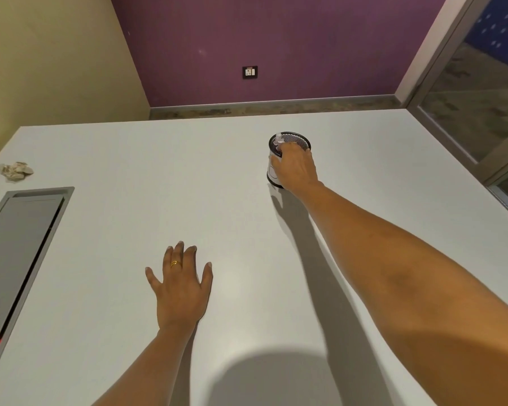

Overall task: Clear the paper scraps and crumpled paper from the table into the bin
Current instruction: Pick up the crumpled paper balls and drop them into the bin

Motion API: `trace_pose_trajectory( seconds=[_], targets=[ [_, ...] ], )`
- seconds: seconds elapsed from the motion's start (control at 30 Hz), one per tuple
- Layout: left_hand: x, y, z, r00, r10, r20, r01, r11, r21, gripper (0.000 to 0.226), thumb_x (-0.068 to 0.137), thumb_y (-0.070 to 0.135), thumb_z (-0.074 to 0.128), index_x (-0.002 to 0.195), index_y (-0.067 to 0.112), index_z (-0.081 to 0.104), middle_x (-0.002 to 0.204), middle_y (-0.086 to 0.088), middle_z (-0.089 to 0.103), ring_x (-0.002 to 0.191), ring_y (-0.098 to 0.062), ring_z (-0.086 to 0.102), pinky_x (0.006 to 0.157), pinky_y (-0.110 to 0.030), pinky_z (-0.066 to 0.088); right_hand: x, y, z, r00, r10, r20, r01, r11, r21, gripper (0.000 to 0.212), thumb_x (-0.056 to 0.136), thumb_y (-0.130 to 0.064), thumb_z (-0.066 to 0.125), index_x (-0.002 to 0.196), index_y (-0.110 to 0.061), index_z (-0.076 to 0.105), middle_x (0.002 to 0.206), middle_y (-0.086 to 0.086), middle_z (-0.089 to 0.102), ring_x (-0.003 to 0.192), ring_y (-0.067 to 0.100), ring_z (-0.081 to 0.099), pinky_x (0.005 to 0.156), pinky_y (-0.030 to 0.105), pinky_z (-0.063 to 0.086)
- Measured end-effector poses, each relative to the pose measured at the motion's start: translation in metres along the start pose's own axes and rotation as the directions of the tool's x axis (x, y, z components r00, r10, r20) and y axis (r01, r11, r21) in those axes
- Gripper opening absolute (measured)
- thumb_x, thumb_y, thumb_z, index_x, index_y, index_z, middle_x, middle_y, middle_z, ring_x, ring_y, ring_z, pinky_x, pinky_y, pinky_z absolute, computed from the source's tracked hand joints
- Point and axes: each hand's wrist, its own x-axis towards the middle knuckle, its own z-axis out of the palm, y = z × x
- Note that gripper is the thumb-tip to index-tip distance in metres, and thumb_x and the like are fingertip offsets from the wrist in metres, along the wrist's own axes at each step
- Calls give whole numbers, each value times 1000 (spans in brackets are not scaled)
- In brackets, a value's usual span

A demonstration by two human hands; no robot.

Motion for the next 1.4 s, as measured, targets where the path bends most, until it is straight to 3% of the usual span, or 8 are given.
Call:
trace_pose_trajectory(
  seconds=[0.17, 0.33, 0.47, 0.6, 0.7, 0.9, 1.03, 1.4],
  targets=[
    [0, 1, 1, 1000, -5, 14, 5, 1000, 7, 53, 86, 45, 29, 127, 15, 47, 142, -10, 45, 137, -27, 34, 104, -64, 24, 2, 3, 0, 999, -45, 15, 46, 996, -70, 58, 96, -40, 43, 142, -8, 30, 147, 10, 37, 139, 24, 29, 117, 52, 6],
    [0, -1, 0, 1000, 6, 12, -7, 999, 32, 65, 84, 51, 13, 127, 16, 45, 142, -8, 44, 137, -25, 33, 105, -63, 24, 7, 5, -1, 988, -10, 154, 41, 979, -201, 64, 94, -54, 34, 140, -10, 35, 142, 14, 46, 141, 25, 27, 114, 59, 0],
    [0, -1, 1, 1000, 5, 20, -6, 1000, 26, 62, 85, 50, 16, 127, 16, 45, 142, -8, 44, 137, -26, 34, 104, -63, 24, 5, 3, -1, 994, -21, 109, 39, 986, -162, 57, 96, -49, 35, 136, -9, 40, 140, 13, 48, 142, 25, 26, 115, 59, 1],
    [1, -3, 5, 1000, -6, 21, 6, 1000, -4, 44, 92, 41, 39, 128, 16, 44, 144, -8, 41, 139, -25, 30, 106, -63, 21, -15, -5, 3, 995, -95, 11, 96, 972, -213, 51, 97, -36, 40, 138, -7, 36, 150, 10, 34, 145, 23, 18, 117, 53, 3],
    [1, -3, 5, 1000, -4, 19, 5, 1000, -10, 43, 92, 39, 42, 129, 16, 43, 145, -8, 40, 139, -25, 29, 107, -63, 20, -41, -15, 16, 981, -193, -14, 183, 950, -253, 46, 96, -29, 42, 136, -7, 37, 153, 10, 26, 146, 19, 14, 117, 51, 3],
    [1, -6, 4, 1000, -7, 28, 8, 999, -46, 46, 92, 41, 40, 132, 18, 40, 148, -5, 35, 141, -22, 24, 110, -60, 15, -95, -29, 51, 951, -205, 232, 246, 955, -167, 46, 96, -25, 40, 138, -7, 33, 155, 8, 20, 146, 18, 9, 117, 54, 7],
    [3, -12, -2, 999, -39, 16, 42, 980, -197, 43, 91, 36, 48, 130, 17, 45, 147, -3, 37, 141, -20, 24, 113, -55, 9, -118, -36, 66, 919, -203, 338, 272, 947, -169, 47, 98, -34, 37, 136, -7, 36, 154, 8, 22, 146, 20, 10, 115, 57, 7],
    [35, -129, -47, 974, -220, -60, 216, 974, -67, 48, 90, 31, 51, 132, 9, 41, 148, -11, 33, 142, -26, 21, 108, -65, 10, -124, -87, 97, 874, -247, 419, 328, 935, -133, 49, 98, -41, 34, 133, -8, 39, 152, 7, 25, 145, 20, 12, 114, 59, 9]
  ],
)
